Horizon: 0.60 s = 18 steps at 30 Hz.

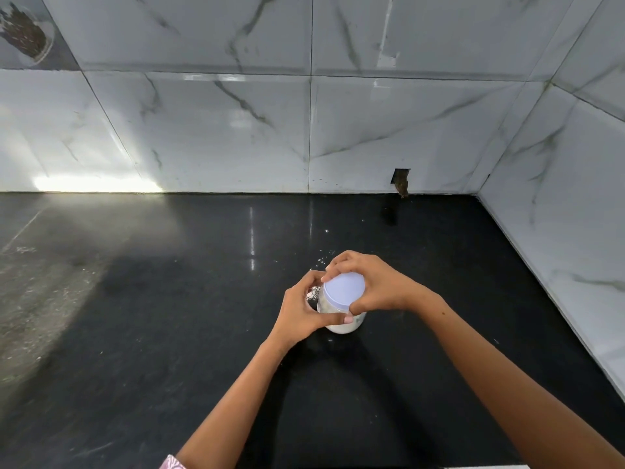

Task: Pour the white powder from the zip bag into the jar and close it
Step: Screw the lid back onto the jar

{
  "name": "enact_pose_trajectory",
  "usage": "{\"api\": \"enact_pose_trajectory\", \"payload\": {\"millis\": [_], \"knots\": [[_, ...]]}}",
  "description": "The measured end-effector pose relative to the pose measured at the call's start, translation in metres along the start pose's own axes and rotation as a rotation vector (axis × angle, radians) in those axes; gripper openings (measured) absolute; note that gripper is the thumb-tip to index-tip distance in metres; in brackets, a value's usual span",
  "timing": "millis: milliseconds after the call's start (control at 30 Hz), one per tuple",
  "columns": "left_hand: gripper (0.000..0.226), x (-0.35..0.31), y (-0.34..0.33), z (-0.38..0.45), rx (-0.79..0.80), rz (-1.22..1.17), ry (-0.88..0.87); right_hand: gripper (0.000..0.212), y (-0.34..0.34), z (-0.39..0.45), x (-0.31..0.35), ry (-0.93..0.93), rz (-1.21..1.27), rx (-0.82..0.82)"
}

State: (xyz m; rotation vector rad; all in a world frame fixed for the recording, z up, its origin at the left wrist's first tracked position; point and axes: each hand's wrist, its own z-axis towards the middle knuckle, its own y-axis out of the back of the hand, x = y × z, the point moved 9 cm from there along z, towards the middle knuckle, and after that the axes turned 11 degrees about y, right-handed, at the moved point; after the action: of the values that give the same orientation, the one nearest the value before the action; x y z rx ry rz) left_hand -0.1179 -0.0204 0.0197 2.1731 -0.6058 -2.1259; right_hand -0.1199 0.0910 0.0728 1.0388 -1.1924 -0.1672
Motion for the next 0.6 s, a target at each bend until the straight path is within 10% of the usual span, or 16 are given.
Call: {"api": "enact_pose_trajectory", "payload": {"millis": [600], "knots": [[0.059, 0.0055, -0.0021, 0.0085, 0.019, -0.036, 0.035, 0.071, 0.0047, 0.0016, 0.0041, -0.181, -0.514, -0.048]]}}
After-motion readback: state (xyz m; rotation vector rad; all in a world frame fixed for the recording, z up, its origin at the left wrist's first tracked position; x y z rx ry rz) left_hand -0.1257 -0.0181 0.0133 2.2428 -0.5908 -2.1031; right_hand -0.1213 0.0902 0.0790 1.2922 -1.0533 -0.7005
